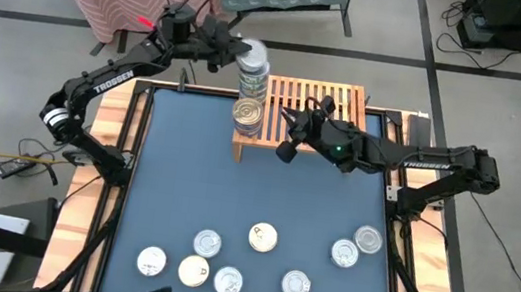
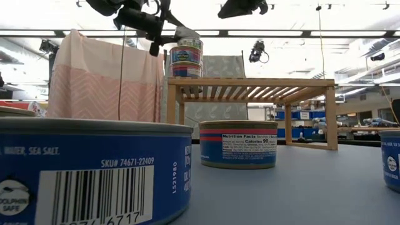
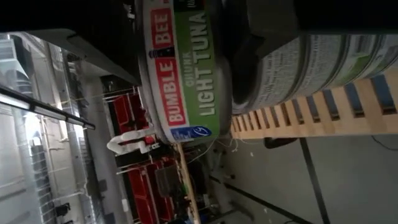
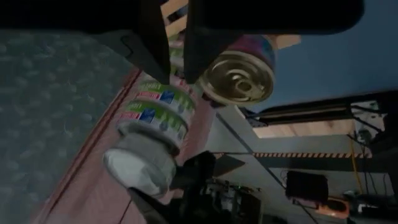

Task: Stack canned seafood by type on shelf
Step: Stack the green tuna can on top of the other green tuna cans on the shelf

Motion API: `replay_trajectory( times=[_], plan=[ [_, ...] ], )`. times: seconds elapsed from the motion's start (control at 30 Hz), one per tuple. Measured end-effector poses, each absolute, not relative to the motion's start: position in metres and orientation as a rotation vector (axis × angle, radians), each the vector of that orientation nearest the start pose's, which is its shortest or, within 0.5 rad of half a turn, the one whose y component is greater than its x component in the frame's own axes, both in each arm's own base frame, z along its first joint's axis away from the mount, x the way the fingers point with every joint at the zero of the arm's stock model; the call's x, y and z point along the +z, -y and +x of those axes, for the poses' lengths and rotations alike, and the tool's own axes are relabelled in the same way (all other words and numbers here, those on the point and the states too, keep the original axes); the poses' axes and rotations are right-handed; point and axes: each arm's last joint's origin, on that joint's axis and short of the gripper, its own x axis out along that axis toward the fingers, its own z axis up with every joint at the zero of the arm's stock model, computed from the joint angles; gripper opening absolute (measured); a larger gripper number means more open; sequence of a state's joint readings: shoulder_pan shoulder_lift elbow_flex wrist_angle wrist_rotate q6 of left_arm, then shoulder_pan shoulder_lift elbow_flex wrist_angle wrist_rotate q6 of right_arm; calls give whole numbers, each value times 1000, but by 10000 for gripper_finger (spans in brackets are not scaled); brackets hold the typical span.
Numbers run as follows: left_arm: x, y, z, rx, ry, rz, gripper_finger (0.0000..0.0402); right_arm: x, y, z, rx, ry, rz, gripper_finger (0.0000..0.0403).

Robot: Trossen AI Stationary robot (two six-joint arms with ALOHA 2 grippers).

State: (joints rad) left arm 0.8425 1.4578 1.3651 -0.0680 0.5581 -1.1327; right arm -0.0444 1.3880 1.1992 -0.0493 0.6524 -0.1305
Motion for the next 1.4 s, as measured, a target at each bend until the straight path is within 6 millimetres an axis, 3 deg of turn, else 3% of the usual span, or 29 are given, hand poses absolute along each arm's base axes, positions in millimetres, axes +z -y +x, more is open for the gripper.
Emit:
replay_trajectory(
  times=[0.47, 0.63, 0.87, 1.07, 1.4],
  plan=[
    [391, -238, 233, 298, 70, -1177, 210, 377, 59, 312, -690, -162, -238, 232],
    [390, -239, 232, 276, 47, -1146, 210, 399, 69, 323, -657, -124, -266, 242],
    [390, -239, 232, 275, 35, -1110, 210, 408, 92, 368, -662, -184, -323, 247],
    [390, -237, 232, 232, 12, -1100, 213, 422, 106, 382, -707, -231, -365, 266],
    [390, -238, 230, 205, -3, -1092, 272, 409, 115, 395, -690, -314, -373, 278]
  ],
)
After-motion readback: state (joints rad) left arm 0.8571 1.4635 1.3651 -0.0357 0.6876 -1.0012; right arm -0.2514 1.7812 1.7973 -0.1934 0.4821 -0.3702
